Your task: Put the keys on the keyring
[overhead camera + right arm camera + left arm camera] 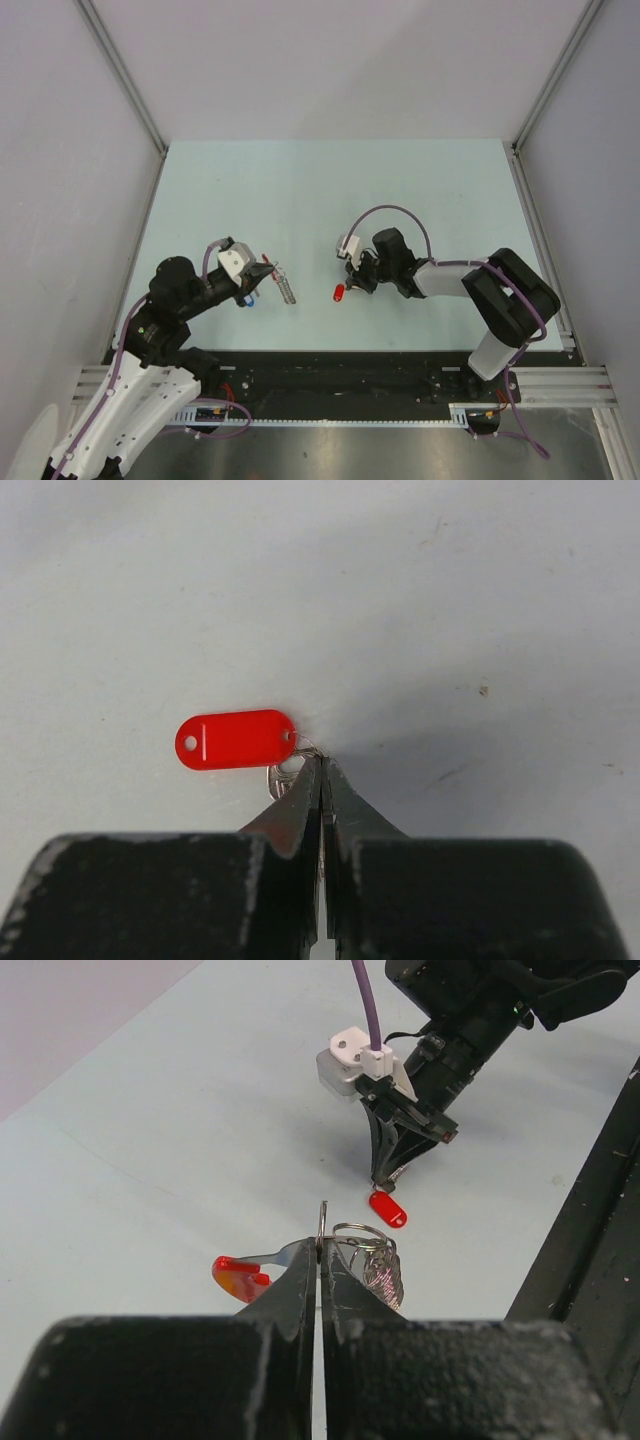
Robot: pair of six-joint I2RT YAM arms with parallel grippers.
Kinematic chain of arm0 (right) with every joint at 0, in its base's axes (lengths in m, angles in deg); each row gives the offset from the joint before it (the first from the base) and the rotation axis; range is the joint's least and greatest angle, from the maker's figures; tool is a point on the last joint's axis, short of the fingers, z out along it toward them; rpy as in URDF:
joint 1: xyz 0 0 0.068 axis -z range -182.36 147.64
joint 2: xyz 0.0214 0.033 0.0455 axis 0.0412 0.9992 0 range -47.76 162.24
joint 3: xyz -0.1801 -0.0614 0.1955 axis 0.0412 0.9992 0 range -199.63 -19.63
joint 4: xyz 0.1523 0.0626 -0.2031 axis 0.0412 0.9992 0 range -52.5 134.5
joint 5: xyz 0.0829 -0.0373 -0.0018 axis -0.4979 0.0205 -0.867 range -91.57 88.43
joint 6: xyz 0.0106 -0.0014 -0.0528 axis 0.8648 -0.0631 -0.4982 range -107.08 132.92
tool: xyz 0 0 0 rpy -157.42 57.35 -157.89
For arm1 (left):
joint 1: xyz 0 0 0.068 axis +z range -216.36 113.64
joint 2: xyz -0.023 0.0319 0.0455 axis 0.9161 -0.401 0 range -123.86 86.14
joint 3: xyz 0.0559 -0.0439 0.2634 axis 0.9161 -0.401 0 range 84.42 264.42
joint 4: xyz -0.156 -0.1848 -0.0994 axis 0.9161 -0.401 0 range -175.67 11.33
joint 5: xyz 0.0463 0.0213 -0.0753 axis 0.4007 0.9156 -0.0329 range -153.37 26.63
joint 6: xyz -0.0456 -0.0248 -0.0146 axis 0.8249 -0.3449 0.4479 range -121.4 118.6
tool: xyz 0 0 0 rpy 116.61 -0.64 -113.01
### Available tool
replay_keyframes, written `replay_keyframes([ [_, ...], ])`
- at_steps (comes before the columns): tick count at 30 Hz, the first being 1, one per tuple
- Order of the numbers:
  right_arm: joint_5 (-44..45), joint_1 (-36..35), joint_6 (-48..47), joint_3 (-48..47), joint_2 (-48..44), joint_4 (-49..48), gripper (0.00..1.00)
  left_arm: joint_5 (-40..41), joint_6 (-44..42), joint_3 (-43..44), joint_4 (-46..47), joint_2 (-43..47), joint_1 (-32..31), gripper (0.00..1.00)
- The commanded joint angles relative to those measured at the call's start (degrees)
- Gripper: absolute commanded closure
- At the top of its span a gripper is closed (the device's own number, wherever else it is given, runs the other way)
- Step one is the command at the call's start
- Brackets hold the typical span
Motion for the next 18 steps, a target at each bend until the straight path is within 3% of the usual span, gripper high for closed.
replay_keyframes([
  [1, 5.5, -0.3, 3.1, 1.1, -1.6, -4.8, 1.0, -1.3, -0.1, 0.1, 2.1, 0.0, 0.5, 1.0],
  [8, 3.3, -0.4, 2.2, 1.3, -2.5, -5.1, 0.76, -1.2, -0.1, 0.2, 2.0, -0.1, 0.6, 1.0],
  [18, -5.8, 2.5, -1.0, 1.3, -1.8, -5.6, 0.7, -1.1, -0.1, 0.2, 1.9, -0.3, 0.5, 1.0],
])
